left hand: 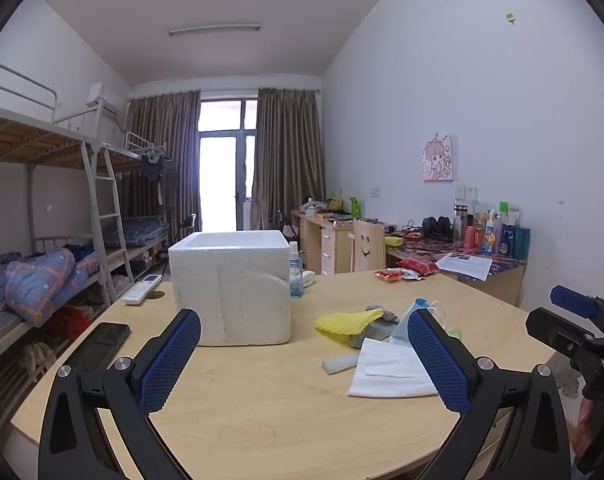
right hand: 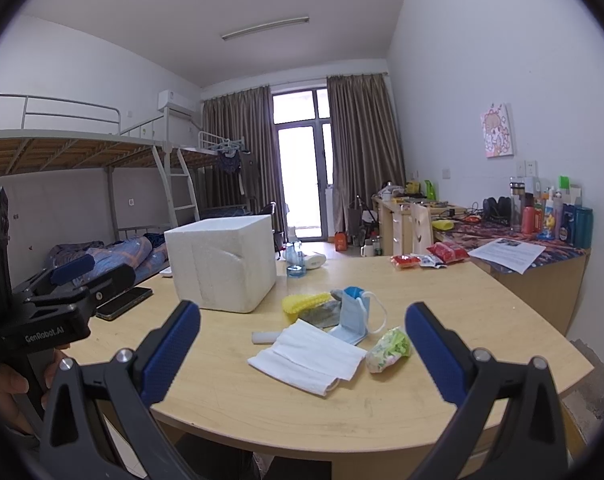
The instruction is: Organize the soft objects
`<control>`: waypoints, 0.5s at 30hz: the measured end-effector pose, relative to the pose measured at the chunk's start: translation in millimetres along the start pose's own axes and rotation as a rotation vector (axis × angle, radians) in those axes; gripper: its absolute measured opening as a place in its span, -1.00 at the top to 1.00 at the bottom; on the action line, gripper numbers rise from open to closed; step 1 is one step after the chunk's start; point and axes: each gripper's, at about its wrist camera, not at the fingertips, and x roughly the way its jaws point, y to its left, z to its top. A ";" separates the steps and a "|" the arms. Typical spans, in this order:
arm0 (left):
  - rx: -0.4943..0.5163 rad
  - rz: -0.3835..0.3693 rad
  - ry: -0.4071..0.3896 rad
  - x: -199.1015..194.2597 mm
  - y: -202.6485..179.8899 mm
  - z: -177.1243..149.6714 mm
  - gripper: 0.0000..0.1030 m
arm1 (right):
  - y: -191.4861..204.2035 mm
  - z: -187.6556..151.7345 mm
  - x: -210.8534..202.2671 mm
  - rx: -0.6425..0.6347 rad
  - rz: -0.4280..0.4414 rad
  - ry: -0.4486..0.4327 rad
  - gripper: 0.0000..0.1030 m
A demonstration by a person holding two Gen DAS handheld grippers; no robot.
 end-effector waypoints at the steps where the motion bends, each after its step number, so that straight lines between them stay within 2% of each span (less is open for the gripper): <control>1: -0.002 0.002 -0.001 0.2 0.7 0.0 -1.00 | -0.1 -0.2 -0.1 0.000 -0.002 -0.001 -1.00; 10: -0.012 0.002 0.002 8.7 4.4 2.6 -1.00 | -1.7 3.1 13.6 -0.001 -0.006 0.017 -1.00; 15: -0.016 -0.018 0.033 22.5 7.0 3.4 -1.00 | -5.2 3.9 25.7 -0.003 -0.007 0.032 -1.00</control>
